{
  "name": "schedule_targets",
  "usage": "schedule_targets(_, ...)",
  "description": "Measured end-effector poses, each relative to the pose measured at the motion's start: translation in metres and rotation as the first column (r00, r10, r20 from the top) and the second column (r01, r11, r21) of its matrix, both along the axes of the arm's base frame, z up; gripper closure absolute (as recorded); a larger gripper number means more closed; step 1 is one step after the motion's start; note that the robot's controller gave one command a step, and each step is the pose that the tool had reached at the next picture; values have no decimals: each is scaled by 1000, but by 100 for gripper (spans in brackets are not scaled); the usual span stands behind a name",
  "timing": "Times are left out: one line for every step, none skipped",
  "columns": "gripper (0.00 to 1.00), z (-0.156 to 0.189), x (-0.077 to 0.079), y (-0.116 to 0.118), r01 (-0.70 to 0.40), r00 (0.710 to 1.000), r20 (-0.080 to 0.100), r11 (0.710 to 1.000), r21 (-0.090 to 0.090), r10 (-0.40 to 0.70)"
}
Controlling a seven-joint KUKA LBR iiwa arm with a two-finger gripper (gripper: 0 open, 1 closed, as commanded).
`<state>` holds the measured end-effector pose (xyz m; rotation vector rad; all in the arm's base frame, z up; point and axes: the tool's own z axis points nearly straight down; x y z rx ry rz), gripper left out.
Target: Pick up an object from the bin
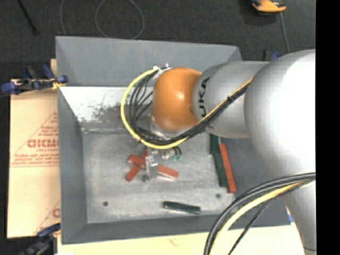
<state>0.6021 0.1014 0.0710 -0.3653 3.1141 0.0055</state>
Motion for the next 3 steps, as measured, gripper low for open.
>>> schedule_targets(0, 1, 1, 0, 7, 1000, 1, 1000, 0, -7)
schedule_targets(100, 1, 1, 0, 10, 1000, 0, 1000, 0, -10)
schedule_targets(100, 71, 4, 0, 13, 1000, 5, 1000, -1, -13)
